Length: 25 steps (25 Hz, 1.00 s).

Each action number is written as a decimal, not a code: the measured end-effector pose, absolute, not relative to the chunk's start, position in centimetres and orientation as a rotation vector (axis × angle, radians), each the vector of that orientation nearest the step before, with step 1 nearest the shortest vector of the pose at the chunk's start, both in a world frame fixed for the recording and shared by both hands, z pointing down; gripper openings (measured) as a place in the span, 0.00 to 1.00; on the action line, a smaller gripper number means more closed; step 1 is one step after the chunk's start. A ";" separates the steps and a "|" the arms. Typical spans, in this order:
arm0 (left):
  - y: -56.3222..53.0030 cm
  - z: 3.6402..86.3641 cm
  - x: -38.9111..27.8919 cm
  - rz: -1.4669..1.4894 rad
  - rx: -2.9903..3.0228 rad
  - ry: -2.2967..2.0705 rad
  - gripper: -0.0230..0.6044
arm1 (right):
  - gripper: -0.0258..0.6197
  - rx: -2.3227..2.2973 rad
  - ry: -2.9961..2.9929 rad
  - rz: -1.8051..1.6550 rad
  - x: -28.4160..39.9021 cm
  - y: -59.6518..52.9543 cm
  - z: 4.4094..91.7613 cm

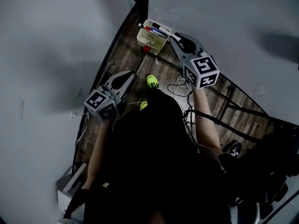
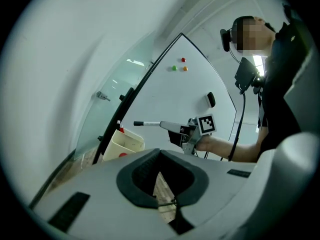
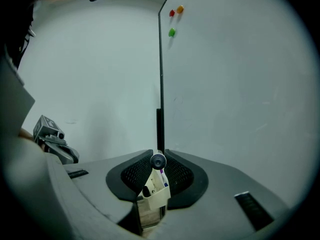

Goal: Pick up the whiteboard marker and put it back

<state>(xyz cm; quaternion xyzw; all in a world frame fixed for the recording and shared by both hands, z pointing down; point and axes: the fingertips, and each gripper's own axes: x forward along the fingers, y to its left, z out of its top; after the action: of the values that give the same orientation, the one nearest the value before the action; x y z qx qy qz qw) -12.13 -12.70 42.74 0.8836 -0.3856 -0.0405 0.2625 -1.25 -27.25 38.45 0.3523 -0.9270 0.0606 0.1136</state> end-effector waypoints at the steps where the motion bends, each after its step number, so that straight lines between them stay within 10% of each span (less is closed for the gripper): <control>1: -12.6 42.7 -12.1 -0.113 2.391 -1.043 0.06 | 0.15 1.036 -2.722 0.170 -1.2 -27.0 38.1; 25: -11.3 42.3 -11.6 -0.171 2.435 -1.055 0.06 | 0.15 1.066 -2.801 0.059 -0.2 -22.1 31.8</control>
<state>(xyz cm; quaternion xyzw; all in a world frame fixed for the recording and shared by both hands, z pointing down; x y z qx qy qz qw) -11.63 -11.28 42.26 0.8892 -0.3853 -0.0624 0.2386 -0.24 -22.05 31.77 0.3548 -0.9319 0.0197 0.0721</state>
